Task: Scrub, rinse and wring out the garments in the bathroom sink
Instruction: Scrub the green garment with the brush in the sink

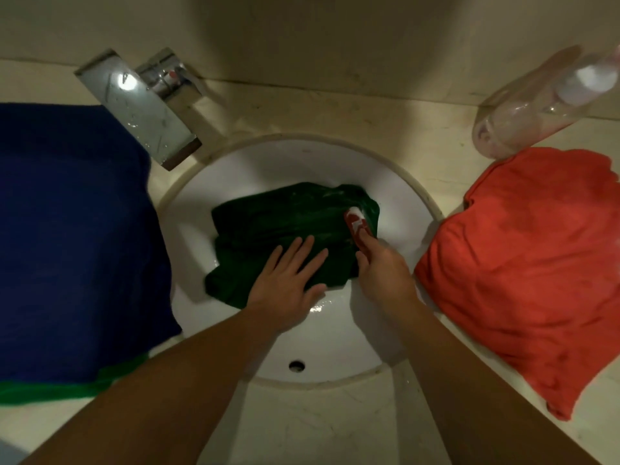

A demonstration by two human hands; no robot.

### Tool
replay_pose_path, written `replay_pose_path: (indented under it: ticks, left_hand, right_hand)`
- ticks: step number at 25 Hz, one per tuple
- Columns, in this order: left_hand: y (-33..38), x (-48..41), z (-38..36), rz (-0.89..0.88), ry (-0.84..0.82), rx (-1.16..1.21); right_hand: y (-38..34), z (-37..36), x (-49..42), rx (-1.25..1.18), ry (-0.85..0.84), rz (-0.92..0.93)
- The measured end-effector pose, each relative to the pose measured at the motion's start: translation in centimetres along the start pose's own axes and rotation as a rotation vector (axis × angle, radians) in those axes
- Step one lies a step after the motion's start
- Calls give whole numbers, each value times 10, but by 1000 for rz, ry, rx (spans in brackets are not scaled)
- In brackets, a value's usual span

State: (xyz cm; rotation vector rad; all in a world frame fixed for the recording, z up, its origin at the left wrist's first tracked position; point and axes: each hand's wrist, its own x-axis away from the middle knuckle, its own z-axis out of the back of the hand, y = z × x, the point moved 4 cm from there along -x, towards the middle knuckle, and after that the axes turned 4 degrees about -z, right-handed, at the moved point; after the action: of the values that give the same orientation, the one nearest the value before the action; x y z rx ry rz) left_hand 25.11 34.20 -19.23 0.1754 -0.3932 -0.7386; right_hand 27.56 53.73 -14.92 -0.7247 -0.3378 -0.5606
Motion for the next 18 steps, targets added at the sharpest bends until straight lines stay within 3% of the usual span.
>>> replay_pose_path:
  ticks: [4,10,13,18]
  left_hand:
    - [-2,-7,0,-14,142,-21]
    - [-14,-20,17,104,241,514]
    - [-26,-27,16,209,177,742]
    - [-32,-30,5,128,-15,510]
  right_hand:
    - [-5,1,5,-22,41,74]
    - [-5,2,14,-170,-41,47]
    - [-14,-5,5,-277,-99,78]
    - [-18,-15,-3,-641,-160,-61]
